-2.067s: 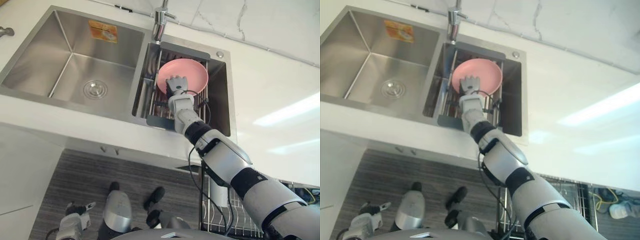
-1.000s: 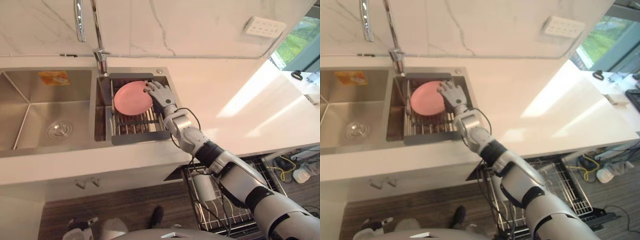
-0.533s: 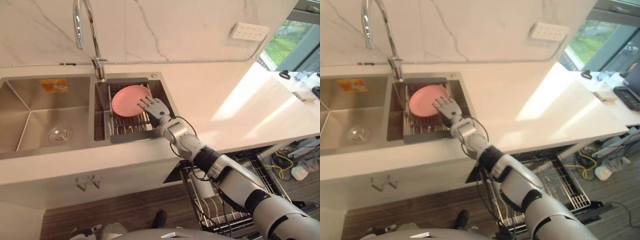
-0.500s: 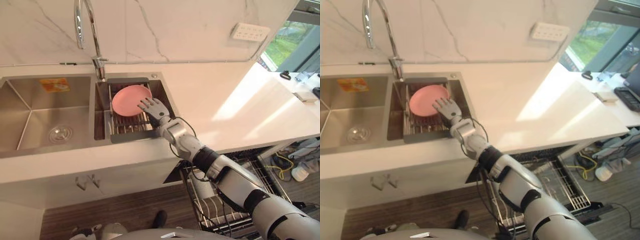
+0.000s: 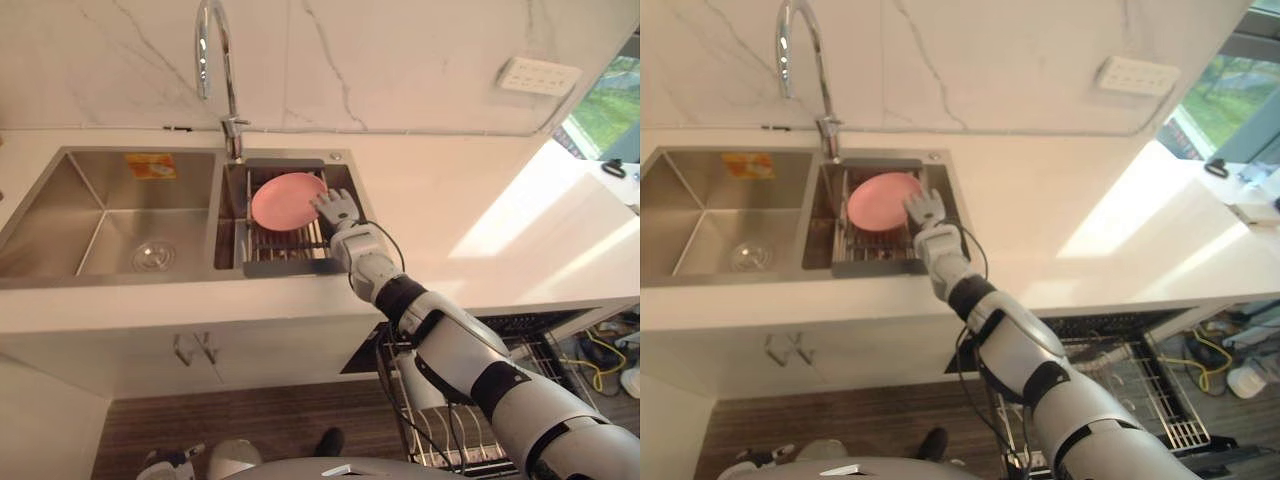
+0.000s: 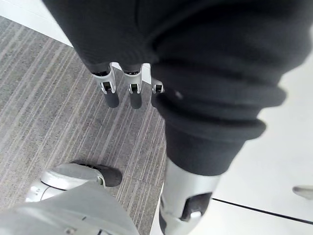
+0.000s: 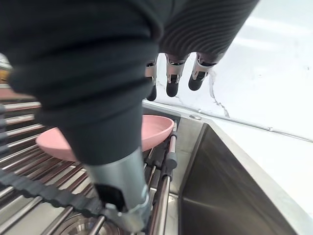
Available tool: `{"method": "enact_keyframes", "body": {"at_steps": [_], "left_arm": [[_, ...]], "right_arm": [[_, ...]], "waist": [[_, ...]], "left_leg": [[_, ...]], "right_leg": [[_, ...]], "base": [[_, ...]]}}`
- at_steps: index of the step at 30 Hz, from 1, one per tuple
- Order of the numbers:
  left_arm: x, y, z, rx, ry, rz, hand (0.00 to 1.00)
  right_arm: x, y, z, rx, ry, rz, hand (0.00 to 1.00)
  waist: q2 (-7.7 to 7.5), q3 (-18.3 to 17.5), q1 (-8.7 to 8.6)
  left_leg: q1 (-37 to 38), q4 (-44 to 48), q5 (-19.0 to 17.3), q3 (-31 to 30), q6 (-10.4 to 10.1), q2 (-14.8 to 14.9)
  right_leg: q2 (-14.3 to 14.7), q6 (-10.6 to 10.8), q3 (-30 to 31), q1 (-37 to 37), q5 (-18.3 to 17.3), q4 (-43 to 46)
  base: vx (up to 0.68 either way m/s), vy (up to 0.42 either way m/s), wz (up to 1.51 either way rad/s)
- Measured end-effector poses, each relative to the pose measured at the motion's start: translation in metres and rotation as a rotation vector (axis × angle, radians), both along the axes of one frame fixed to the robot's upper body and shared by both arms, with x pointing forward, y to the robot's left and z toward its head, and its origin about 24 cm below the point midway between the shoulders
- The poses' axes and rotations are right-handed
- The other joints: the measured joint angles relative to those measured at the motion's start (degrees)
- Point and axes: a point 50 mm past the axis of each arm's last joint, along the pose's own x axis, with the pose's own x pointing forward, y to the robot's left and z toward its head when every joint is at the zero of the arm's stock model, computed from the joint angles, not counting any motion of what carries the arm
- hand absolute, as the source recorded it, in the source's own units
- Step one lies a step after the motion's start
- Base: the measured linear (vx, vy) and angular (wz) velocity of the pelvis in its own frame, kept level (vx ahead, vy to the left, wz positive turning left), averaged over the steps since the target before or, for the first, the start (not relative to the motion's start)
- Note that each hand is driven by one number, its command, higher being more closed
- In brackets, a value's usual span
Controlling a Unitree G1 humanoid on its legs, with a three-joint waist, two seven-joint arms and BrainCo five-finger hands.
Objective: Walk over to the sink, pick up the cup, carry it to the dishwasher, place the cup inside the dishwasher, then close the dishwasher door
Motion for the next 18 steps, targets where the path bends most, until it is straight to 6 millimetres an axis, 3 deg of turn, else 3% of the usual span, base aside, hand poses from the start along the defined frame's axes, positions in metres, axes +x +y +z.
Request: {"method": "enact_keyframes", "body": {"at_steps": [10, 13, 16, 18], "left_arm": [[0.030, 0.001, 0.007, -0.003, -0.072, -0.009, 0.00], [0.046, 0.004, 0.013, 0.003, -0.122, -0.014, 0.00], [0.064, 0.022, 0.024, 0.050, -0.171, -0.017, 0.00], [0.074, 0.030, 0.031, 0.066, -0.207, -0.005, 0.00]], "right_arm": [[0.023, -0.014, 0.048, 0.083, -0.091, -0.132, 0.00], [0.026, -0.014, 0.063, 0.113, -0.119, -0.155, 0.00], [0.029, -0.015, 0.074, 0.185, -0.144, -0.182, 0.00], [0.029, -0.015, 0.083, 0.226, -0.169, -0.201, 0.00]], "waist": [[-0.53, 5.47, 2.50], [-0.93, 8.03, 3.01], [-3.55, 10.60, 4.94], [-4.14, 13.13, 5.78]], "left_leg": [[-5.28, 2.55, 0.60, -3.31, 0.04, 0.50], [-7.96, 5.22, -0.60, -4.69, 0.56, 1.17], [-10.91, 7.48, -0.85, -5.15, 0.81, 1.78], [-13.00, 9.76, -1.49, -6.51, 1.09, 2.44]], "right_leg": [[0.08, -0.61, -1.74, -2.59, 1.47, 0.40], [0.50, 1.64, 0.77, -2.93, 2.98, 0.41], [0.71, 3.41, 3.72, -4.82, 3.95, 0.39], [1.01, 4.70, 4.65, -5.04, 4.86, 0.30]], "base": [[0.01, -0.016, 0.14], [-0.01, 0.056, 0.13], [-0.01, 0.052, 0.08], [-0.05, 0.041, 0.24]]}}
